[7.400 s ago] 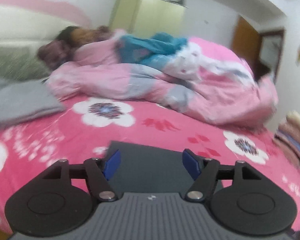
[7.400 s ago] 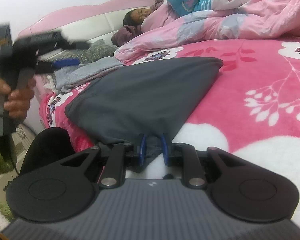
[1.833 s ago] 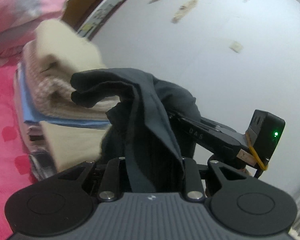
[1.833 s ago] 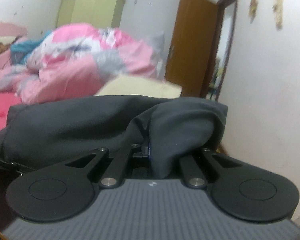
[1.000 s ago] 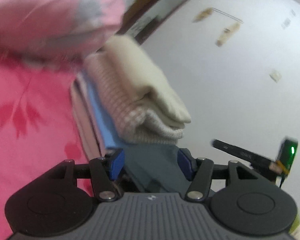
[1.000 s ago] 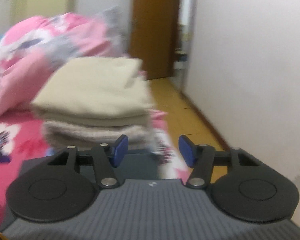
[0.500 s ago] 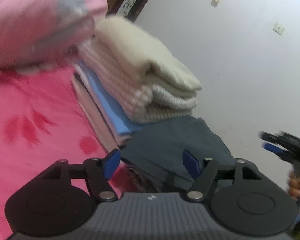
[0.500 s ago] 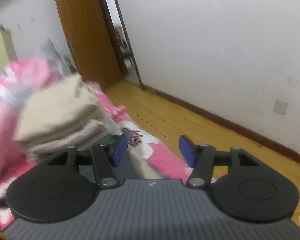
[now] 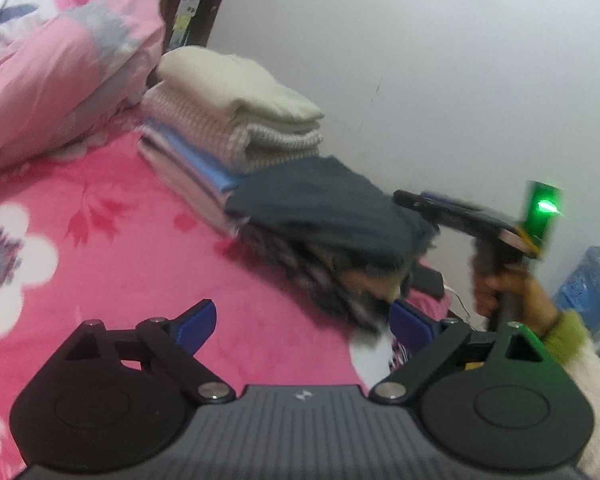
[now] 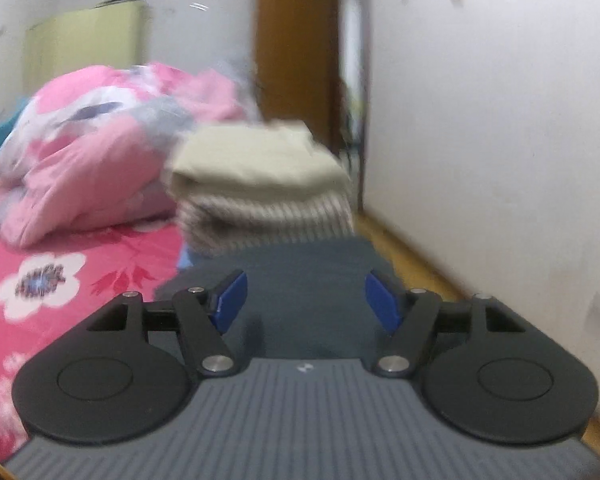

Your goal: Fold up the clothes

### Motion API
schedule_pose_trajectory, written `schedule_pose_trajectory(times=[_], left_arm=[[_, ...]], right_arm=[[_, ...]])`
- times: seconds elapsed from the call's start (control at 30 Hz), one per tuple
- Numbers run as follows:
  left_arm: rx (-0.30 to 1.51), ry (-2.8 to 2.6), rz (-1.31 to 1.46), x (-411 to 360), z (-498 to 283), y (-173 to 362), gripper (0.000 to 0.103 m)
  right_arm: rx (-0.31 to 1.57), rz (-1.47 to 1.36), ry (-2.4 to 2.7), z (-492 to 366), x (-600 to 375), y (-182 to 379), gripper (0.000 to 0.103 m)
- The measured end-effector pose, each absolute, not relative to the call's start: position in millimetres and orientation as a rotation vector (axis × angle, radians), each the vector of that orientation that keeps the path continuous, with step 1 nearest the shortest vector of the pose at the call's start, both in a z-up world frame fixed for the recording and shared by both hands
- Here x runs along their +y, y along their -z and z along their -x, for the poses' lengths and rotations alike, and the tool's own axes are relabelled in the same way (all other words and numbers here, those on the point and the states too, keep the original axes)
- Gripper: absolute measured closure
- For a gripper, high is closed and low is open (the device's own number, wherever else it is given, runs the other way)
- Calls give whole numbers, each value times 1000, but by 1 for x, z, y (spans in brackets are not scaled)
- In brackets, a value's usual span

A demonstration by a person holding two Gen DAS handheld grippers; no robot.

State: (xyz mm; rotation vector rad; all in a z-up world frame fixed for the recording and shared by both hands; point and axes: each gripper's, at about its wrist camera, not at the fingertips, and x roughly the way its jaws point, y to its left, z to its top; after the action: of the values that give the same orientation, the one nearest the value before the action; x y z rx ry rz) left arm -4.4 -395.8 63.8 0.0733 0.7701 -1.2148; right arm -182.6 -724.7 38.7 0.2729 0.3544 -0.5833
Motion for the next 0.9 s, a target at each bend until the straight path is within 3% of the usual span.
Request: schedule_pose_trajectory(times=[0.1,0.23,0.3,0.33,0.43,0.6,0.9], left_arm=[[781,1194,-30,-364,7,-55,4],[775,1174,-43,-339,10,-47,4],[751,1168,-52,-329,13,-47,1],[739,1168,-54,-324,16,-46,0],[736,1172,-53,-310,24,-43,0],[703,1132,-125,-291,40,-44,0],[547,992,-225,-259,65,-65,0]], right_arm=[[264,-578,589,208,-756,-4,38],[144,-639,634,237,-736,-17,35],[134,-581,631,242,-710,-29,18],[133,-548,628,244,-696,-35,16],[246,-494,682,249,-647,-36,15],[423,-522,604,245,-546,-13,1],[494,-357,804,243,-428,-22,1]])
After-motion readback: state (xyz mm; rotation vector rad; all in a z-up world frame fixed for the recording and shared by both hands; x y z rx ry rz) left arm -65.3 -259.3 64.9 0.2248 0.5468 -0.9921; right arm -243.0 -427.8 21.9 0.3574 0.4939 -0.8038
